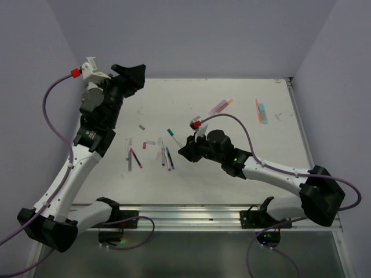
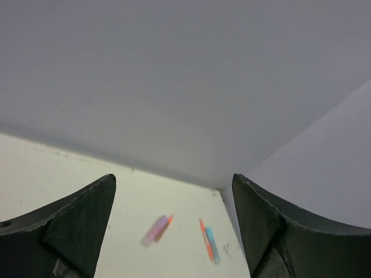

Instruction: Open the pen caps

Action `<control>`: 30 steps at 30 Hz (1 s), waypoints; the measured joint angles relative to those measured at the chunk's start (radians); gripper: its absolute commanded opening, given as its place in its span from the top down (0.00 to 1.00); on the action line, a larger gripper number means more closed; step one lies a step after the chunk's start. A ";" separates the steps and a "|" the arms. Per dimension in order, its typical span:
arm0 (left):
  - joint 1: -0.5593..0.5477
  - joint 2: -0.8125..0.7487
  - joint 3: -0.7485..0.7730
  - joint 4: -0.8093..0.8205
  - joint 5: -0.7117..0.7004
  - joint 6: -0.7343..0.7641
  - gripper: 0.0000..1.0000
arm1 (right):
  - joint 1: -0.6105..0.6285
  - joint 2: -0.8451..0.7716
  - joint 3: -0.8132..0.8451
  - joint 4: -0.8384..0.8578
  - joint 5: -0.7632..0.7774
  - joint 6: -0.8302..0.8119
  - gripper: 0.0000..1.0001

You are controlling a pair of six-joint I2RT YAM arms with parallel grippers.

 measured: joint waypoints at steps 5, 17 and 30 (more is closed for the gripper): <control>-0.010 0.000 -0.164 -0.033 0.148 -0.034 0.10 | 0.000 -0.004 0.031 -0.001 0.024 0.000 1.00; -0.161 0.055 -0.259 -0.030 0.231 -0.081 0.17 | 0.000 0.003 0.079 0.014 0.101 0.024 1.00; -0.175 0.124 -0.262 -0.028 0.230 -0.179 0.30 | 0.000 0.003 0.085 0.052 0.108 0.039 1.00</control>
